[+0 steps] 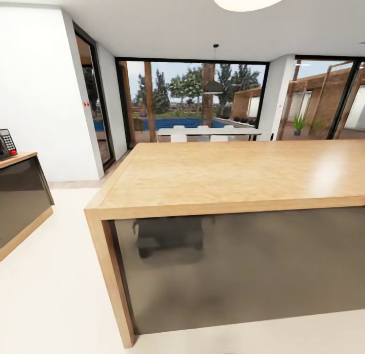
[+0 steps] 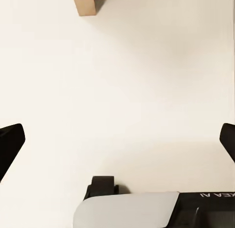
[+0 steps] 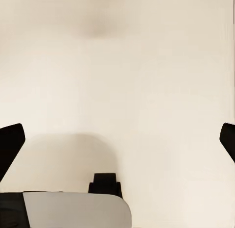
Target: Set up a coffee station on the kitchen countertop: keep the coffee maker on the countertop, move the bottle of coffee from the kitchen shelf to the counter next to the coffee maker, place a paper coffee filter on top of the coffee maker, put the saucer next to the coffee maker with the coffee cup on the saucer, and place the electric kettle next to the coffee maker.
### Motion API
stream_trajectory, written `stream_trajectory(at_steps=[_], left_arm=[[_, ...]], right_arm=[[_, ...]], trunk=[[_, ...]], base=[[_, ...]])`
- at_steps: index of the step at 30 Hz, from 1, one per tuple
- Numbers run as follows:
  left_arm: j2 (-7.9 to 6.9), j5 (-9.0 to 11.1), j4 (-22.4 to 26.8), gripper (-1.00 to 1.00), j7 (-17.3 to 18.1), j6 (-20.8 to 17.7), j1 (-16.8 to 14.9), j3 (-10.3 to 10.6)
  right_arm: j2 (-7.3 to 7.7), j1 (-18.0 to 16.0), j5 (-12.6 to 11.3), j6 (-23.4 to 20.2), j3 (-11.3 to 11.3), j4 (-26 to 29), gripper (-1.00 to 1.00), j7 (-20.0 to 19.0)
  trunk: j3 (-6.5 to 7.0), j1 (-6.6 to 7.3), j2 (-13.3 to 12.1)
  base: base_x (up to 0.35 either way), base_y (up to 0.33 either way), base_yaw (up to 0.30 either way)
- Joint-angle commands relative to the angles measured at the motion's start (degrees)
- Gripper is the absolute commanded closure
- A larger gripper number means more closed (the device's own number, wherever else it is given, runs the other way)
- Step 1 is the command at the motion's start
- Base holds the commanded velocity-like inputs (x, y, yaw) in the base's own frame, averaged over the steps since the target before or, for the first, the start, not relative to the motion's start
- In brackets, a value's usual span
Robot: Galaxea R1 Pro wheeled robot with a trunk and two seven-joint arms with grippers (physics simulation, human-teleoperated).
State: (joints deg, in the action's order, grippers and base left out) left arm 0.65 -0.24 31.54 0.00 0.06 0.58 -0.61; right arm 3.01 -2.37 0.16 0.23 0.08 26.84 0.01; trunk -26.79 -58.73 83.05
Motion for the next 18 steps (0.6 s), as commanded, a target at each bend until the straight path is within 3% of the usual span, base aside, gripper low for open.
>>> stream_trajectory(at_steps=[1, 18], left_arm=[[0.01, 0.0, 0.1, -1.00, 0.0, 0.0, 0.0, -0.1], [0.06, 0.0, 0.0, -1.00, 0.1, 0.0, 0.0, 0.1]], right_arm=[[0.00, 0.0, 0.0, 0.0, 0.0, 0.0, -1.00, 0.0], [-0.12, 0.0, 0.1, -0.1, 0.0, -0.3, -1.00, 0.0]], trunk=[[-0.02, 0.00, 0.0], [0.54, 0.00, 0.0]], base=[[0.000, 0.000, -0.224], [0.000, 0.000, -0.241]])
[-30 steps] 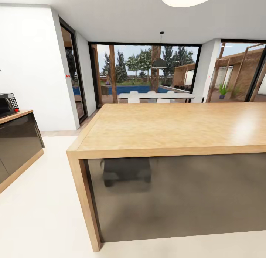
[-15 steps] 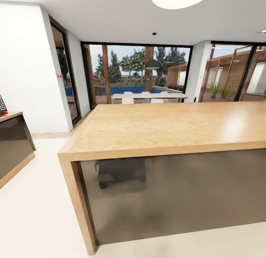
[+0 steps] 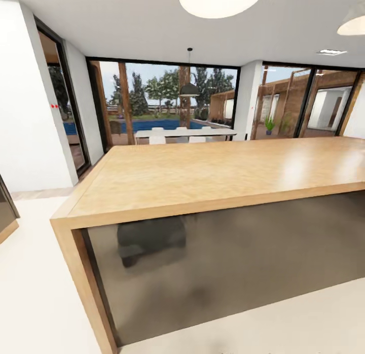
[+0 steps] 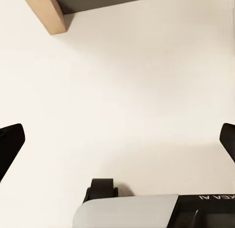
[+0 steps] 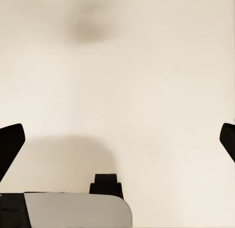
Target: Set up a coffee station on the kitchen countertop: keep the coffee maker on the countertop, move the bottle of coffee from the kitchen shelf to the counter next to the coffee maker, place a paper coffee filter on top of the coffee maker, put the saucer next to the coffee maker with the coffee cup on the saucer, and place the electric kettle next to the coffee maker.
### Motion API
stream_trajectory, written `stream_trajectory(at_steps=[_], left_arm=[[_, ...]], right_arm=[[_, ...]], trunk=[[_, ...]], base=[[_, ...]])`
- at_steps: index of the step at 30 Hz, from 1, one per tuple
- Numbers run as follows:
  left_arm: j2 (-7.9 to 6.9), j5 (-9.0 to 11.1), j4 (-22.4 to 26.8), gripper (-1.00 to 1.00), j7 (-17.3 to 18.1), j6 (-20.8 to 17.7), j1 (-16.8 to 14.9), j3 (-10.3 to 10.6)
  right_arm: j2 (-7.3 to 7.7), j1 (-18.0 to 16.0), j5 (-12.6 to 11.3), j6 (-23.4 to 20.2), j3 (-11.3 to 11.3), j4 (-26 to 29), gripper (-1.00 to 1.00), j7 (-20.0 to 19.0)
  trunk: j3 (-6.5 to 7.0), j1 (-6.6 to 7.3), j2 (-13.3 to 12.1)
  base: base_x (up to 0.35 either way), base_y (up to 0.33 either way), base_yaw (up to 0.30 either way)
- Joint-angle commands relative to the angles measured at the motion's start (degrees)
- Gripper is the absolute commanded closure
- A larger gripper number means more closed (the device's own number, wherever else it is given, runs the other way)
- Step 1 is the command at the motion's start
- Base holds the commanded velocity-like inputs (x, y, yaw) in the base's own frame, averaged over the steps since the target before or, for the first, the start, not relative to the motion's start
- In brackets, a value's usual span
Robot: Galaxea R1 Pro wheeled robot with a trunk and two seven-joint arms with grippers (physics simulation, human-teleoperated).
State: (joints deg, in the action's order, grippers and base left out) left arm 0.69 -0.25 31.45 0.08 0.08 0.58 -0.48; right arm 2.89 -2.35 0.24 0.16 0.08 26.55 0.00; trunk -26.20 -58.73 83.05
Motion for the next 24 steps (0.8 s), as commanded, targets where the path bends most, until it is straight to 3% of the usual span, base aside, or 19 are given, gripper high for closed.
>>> stream_trajectory(at_steps=[1, 24], left_arm=[[0.01, 0.0, 0.1, -1.00, 0.0, 0.0, 0.0, 0.0], [0.01, 0.0, -1.6, -1.00, 0.0, 0.0, 0.0, 0.2]], right_arm=[[0.00, 0.0, 0.0, 0.0, 0.0, 0.0, -1.00, 0.0], [-0.05, 0.0, 0.1, 0.0, 0.0, -0.2, -1.00, 0.0]], trunk=[[-0.01, 0.00, 0.0], [0.81, 0.00, 0.0]], base=[[0.000, 0.000, -0.243], [0.000, 0.000, -0.243]])
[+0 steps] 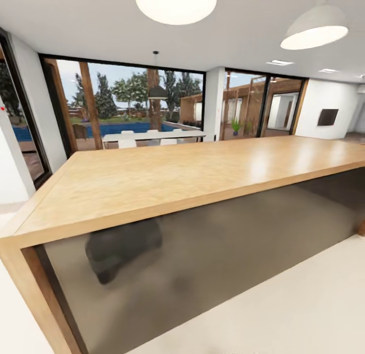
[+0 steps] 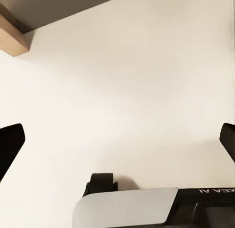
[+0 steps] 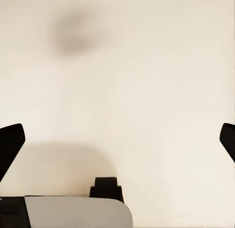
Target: Set up a coffee station on the kitchen countertop: keep the coffee maker on the countertop, move the bottle of coffee from the kitchen shelf to the counter next to the coffee maker, place a paper coffee filter on top of the coffee maker, put the saucer next to the coffee maker with the coffee cup on the saucer, and place the electric kettle next to the coffee maker.
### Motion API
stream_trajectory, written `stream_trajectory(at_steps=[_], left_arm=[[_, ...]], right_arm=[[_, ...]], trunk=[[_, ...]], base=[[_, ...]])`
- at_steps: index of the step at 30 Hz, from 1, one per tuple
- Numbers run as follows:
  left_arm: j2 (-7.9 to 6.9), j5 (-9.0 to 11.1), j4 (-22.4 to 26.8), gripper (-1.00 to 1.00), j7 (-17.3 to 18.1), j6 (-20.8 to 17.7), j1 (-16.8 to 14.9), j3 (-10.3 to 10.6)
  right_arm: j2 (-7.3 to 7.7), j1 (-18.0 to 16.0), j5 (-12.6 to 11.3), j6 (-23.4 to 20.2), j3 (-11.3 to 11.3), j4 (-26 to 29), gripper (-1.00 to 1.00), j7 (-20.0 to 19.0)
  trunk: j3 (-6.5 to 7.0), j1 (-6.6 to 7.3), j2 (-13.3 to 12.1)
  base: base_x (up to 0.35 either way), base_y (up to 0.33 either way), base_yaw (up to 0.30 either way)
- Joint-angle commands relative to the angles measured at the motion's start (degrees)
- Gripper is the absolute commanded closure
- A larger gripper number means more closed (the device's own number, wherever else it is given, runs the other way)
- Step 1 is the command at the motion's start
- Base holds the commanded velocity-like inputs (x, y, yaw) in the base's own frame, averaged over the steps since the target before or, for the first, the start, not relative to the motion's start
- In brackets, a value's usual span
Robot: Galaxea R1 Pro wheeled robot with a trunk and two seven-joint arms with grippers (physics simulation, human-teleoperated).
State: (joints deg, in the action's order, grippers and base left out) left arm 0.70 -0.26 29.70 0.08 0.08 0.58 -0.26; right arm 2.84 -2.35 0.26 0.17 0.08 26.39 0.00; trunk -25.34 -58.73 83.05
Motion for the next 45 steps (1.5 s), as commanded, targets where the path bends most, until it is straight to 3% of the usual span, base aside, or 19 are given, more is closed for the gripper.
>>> stream_trajectory(at_steps=[1, 45], left_arm=[[0.01, 0.0, 0.1, -1.00, 0.0, 0.0, 0.0, 0.0], [0.01, 0.0, 0.1, -1.00, 0.0, 0.0, 0.0, -0.1]], right_arm=[[0.01, 0.0, 0.0, 0.0, 0.0, 0.0, -1.00, 0.0], [-0.03, 0.0, 0.1, 0.1, 0.0, 0.0, -1.00, 0.0]], trunk=[[-0.01, 0.00, 0.0], [1.65, 0.00, 0.0]], base=[[0.000, 0.000, -0.243], [0.000, 0.000, -0.242]])
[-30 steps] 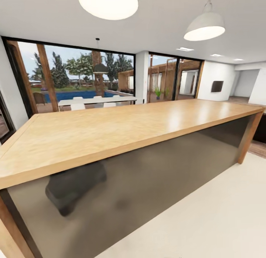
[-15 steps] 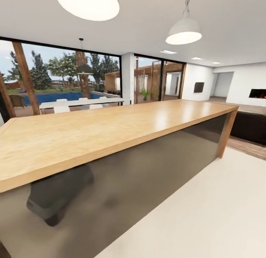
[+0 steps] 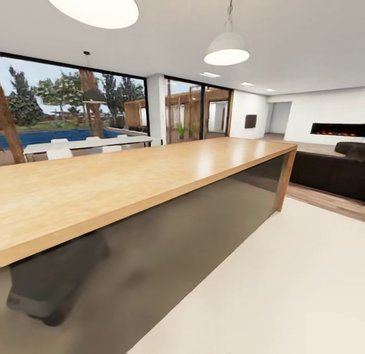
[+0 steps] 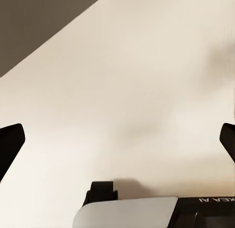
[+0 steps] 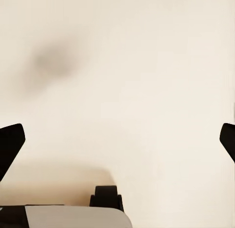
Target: Set up a coffee station on the kitchen countertop: keep the coffee maker on the countertop, move the bottle of coffee from the kitchen shelf to the counter next to the coffee maker, place a paper coffee filter on top of the coffee maker, put the saucer next to the coffee maker with the coffee cup on the saucer, and place the electric kettle next to the coffee maker.
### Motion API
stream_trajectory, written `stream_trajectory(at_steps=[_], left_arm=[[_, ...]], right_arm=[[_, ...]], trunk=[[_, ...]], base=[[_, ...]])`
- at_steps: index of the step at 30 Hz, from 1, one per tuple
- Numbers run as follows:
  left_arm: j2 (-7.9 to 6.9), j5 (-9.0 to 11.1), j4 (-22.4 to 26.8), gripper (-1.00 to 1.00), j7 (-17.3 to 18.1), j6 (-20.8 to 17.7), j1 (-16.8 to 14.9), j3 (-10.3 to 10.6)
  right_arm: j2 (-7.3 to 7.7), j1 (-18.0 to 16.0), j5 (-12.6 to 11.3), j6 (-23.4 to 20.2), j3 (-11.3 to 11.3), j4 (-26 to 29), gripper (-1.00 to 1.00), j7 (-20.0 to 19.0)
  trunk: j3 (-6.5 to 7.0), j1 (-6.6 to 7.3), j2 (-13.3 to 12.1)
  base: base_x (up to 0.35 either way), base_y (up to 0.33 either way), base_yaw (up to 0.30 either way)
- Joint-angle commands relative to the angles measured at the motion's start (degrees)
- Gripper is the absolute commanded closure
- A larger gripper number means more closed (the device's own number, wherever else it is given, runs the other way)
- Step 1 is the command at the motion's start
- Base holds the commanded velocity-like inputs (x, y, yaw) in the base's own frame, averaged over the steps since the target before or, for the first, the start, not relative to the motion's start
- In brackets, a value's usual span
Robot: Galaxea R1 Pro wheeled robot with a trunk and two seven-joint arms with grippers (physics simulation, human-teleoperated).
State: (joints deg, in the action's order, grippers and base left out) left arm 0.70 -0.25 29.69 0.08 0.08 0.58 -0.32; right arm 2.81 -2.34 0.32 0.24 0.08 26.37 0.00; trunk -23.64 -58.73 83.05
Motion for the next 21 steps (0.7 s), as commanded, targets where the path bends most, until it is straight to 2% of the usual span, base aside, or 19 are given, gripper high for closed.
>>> stream_trajectory(at_steps=[1, 21], left_arm=[[0.01, 0.0, 0.1, -1.00, 0.0, 0.0, 0.0, 0.0], [0.01, 0.0, 0.1, -1.00, 0.0, 0.0, 0.0, 0.0]], right_arm=[[0.00, 0.0, 0.0, 0.0, 0.0, 0.0, -1.00, 0.0], [0.00, 0.0, 0.0, 0.1, 0.0, -0.1, -1.00, 0.0]], trunk=[[-0.01, 0.00, 0.0], [0.75, 0.00, 0.0]], base=[[0.000, 0.000, -0.241], [0.000, 0.000, -0.240]])
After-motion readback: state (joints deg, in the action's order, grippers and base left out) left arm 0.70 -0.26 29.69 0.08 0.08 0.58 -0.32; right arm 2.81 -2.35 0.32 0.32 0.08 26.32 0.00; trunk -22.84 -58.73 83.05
